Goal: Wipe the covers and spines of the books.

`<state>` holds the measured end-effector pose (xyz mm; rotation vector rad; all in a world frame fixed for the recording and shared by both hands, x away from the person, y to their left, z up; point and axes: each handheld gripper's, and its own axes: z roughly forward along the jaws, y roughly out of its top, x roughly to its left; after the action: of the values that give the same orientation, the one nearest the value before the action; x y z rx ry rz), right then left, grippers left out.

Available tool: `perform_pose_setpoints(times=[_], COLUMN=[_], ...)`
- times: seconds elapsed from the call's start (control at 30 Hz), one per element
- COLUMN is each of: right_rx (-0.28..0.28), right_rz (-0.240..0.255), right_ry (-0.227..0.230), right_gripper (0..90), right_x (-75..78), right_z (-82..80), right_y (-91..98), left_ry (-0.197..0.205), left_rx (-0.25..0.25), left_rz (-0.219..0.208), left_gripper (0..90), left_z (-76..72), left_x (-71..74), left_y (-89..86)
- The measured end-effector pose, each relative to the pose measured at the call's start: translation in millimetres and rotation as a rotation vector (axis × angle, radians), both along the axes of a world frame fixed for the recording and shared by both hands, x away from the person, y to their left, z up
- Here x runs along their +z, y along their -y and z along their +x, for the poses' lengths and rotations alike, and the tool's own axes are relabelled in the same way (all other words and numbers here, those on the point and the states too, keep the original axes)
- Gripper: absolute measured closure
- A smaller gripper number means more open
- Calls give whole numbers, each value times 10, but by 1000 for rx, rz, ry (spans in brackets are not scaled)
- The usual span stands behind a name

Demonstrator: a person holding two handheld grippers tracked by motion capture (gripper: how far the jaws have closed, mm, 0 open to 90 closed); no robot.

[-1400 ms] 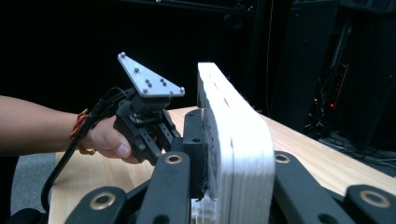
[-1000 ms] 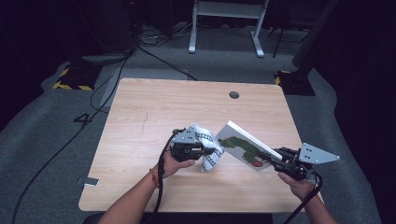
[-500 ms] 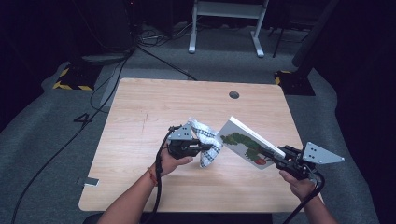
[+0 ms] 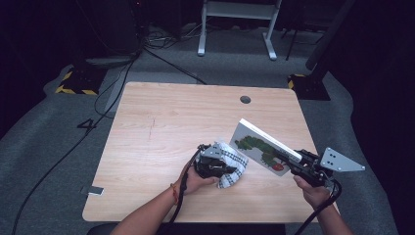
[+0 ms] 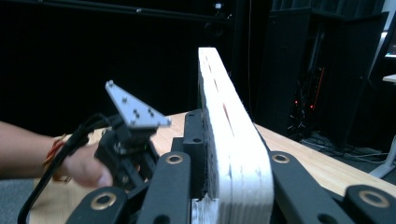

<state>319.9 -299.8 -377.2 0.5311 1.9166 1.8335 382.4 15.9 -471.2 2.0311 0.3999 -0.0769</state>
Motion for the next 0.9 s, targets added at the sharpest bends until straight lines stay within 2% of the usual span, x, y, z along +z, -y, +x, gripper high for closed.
perform_pose_setpoints(times=[0.07,0.2,0.27,0.43,0.7,0.77,0.9], right_rx=[10,9,14,15,-1,-6,-12], right_rz=[2,-16,-16,-31,-7,-5,-9], right_ry=[-8,-19,-24,-16,-18,-19,-13], right_gripper=[785,785,785,785,784,785,785], right_x=[-11,-64,-80,-90,-75,-69,-63], right_z=[7,13,22,7,7,2,3], right_y=[-6,-78,-109,-152,-70,-58,-40], left_ry=[-12,-46,-47,-26,7,28,35], left_rx=[-1,12,23,57,164,181,220], left_rz=[-30,-132,-151,-171,-221,-213,-187], left_gripper=[815,815,815,816,816,816,816], left_z=[-20,-30,-35,-5,126,148,223], left_x=[13,73,112,186,315,337,332], left_y=[23,1,-21,-134,-489,-550,-663])
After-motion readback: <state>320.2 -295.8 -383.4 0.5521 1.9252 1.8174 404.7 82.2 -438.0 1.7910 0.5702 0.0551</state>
